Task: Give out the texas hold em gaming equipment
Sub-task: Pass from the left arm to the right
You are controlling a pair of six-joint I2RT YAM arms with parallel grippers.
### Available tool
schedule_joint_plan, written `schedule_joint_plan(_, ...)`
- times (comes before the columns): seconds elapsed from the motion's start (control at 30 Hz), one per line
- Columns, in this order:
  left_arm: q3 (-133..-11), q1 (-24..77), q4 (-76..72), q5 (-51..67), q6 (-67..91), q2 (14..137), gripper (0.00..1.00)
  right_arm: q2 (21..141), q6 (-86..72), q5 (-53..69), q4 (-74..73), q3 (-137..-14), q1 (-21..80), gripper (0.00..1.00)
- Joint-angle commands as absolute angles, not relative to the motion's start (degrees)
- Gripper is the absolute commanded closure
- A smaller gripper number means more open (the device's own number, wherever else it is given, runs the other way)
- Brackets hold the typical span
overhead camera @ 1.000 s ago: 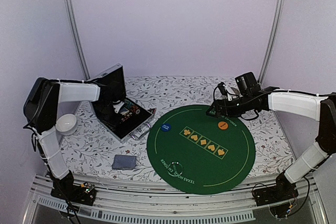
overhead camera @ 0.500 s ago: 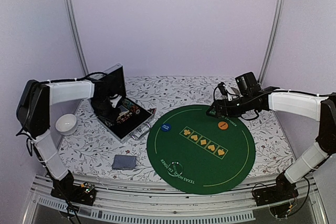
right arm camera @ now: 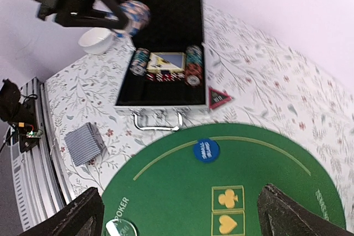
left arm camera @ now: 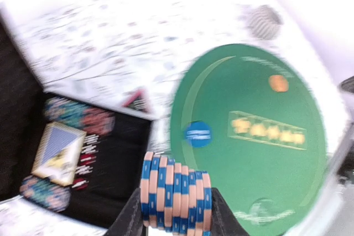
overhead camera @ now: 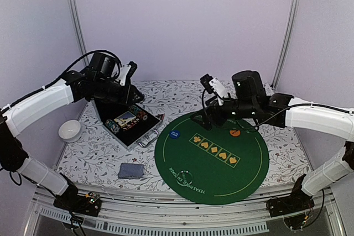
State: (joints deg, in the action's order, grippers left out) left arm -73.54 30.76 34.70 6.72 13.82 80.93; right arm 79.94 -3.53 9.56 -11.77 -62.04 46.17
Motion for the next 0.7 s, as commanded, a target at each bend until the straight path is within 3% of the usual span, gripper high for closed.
schedule_joint_plan(0.0,-70.91,34.99,22.57,20.83,22.28,80.24,1.00,82.29,11.07,-2.36,0.79,-63.34,56.21,0.01)
schedule_joint_plan(0.13,-70.24,37.60,19.29,23.34,25.84,81.58,1.00,88.86,19.12,-6.81,6.97,-66.34,59.57,0.01)
schedule_joint_plan(0.37,-70.52,39.64,17.71,23.75,28.10,82.81,1.00,96.88,18.82,-6.54,9.48,-73.91,59.72,0.00)
schedule_joint_plan(0.47,-70.75,40.02,17.67,23.93,28.28,83.36,1.00,98.71,18.96,-5.44,10.32,-75.41,59.74,0.13)
schedule_joint_plan(0.67,-70.99,40.25,17.62,24.56,28.50,84.01,1.00,101.87,21.37,-5.62,11.16,-77.68,59.75,0.21)
